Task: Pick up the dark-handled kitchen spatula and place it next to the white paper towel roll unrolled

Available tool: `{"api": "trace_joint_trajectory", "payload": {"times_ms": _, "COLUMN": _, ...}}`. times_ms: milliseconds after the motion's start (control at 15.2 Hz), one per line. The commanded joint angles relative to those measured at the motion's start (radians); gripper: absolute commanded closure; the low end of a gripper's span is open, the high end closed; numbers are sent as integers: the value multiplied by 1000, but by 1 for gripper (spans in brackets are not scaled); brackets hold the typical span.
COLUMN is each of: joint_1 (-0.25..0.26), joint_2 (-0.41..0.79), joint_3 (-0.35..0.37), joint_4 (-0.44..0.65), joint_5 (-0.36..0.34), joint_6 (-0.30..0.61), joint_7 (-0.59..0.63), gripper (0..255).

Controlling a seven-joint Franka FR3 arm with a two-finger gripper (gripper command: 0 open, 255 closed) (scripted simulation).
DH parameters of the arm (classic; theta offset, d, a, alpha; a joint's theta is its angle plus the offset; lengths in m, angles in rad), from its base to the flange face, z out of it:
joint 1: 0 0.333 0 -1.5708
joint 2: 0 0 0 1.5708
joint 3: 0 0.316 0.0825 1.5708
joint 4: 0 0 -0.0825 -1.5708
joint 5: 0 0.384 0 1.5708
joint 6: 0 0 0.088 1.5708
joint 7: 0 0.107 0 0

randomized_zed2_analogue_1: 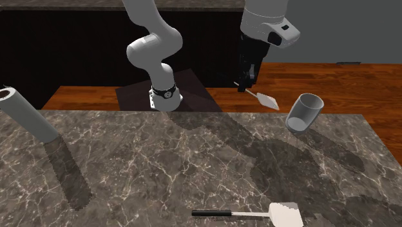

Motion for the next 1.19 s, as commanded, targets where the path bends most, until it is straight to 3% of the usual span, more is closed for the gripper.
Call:
{"api": "trace_joint_trajectory", "payload": {"times_ms": 0, "joint_1": -1, "joint_2": 1, "joint_3": -2, "joint_4": 30, "joint_5": -1, "joint_6": -29, "joint_7": -3, "gripper": 255}}
{"api": "trace_joint_trajectory", "payload": {"times_ms": 1122, "joint_1": -3, "joint_2": 23, "joint_3": -2, "joint_4": 277, "joint_5": -2, "joint_6": -254, "joint_7": -10, "gripper": 255}}
